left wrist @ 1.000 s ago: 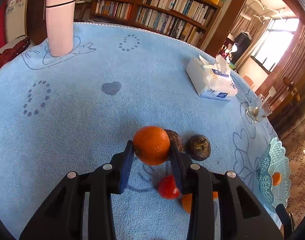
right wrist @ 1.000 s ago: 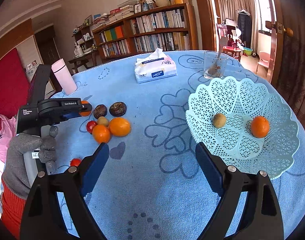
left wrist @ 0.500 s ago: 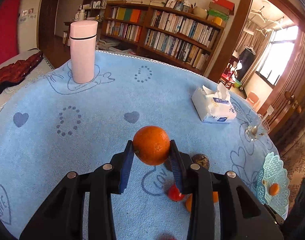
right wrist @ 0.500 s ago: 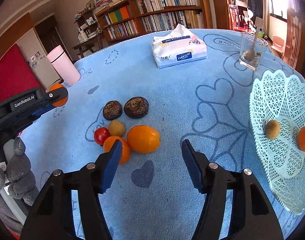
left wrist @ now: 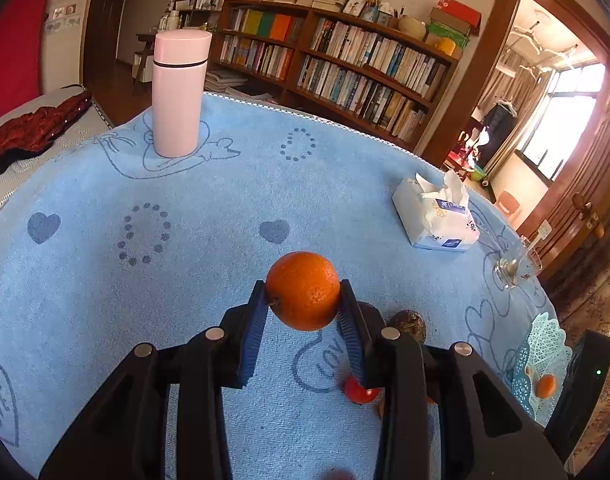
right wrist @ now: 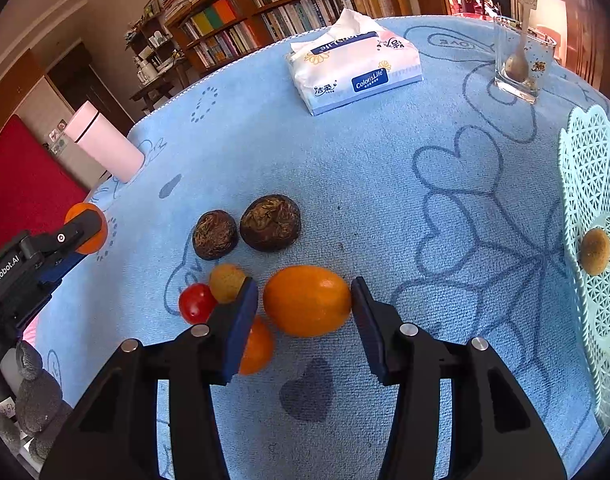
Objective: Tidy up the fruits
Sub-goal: 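Grasp the large orange with the right tool while the left tool holds its orange, then carry the large orange into the basket and open the right tool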
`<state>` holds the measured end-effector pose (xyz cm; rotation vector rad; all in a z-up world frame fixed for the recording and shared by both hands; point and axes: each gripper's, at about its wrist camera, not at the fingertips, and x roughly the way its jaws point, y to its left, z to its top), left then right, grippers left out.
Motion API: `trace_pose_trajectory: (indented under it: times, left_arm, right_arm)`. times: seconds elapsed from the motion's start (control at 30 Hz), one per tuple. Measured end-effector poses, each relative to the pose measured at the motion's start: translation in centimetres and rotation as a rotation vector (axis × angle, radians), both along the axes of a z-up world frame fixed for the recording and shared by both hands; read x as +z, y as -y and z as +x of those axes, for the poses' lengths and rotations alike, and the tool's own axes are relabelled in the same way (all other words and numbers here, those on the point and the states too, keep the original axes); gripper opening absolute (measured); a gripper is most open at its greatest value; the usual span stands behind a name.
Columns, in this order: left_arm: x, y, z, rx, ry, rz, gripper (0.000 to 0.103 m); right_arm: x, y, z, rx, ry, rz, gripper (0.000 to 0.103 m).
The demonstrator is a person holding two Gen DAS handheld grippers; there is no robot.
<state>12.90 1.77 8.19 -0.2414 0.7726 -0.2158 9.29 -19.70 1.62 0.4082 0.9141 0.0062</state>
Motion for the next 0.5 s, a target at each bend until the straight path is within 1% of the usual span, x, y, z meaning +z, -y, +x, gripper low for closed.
trace_pose_trajectory:
  times: [0.03, 0.1, 0.17, 0.2, 0.3, 0.5]
  left_arm:
    - [0.0, 0.0, -0.1, 0.000, 0.000, -0.002, 0.036]
    - [0.0, 0.0, -0.1, -0.003, 0.002, -0.005, 0.036]
    - [0.1, 0.0, -0.2, -0.008, 0.004, -0.006, 0.036]
    - [0.1, 0.1, -0.3, -0.010, 0.004, -0.007, 0.036]
    - [0.3, 0.0, -0.4, -0.014, 0.008, -0.016, 0.036]
    - [0.8, -0.1, -0.8, -0.022, 0.020, -0.031, 0.036]
  right_arm:
    - [-0.3, 0.1, 0.1, -0.001, -0.015, 0.004, 0.050]
    - [-0.6, 0.2, 0.3, -0.005, -0.018, 0.011, 0.050]
    - [-0.5, 0.0, 0.2, -0.001, -0.019, -0.007, 0.049]
    - [-0.4, -0.1, 0.2, 0.002, -0.020, -0.007, 0.046]
    - [0.1, -0.3, -0.2, 0.001, -0.023, -0.010, 0.046]
    - [2.6, -0.5, -2.0, -0.006, 0.038, -0.036, 0.046]
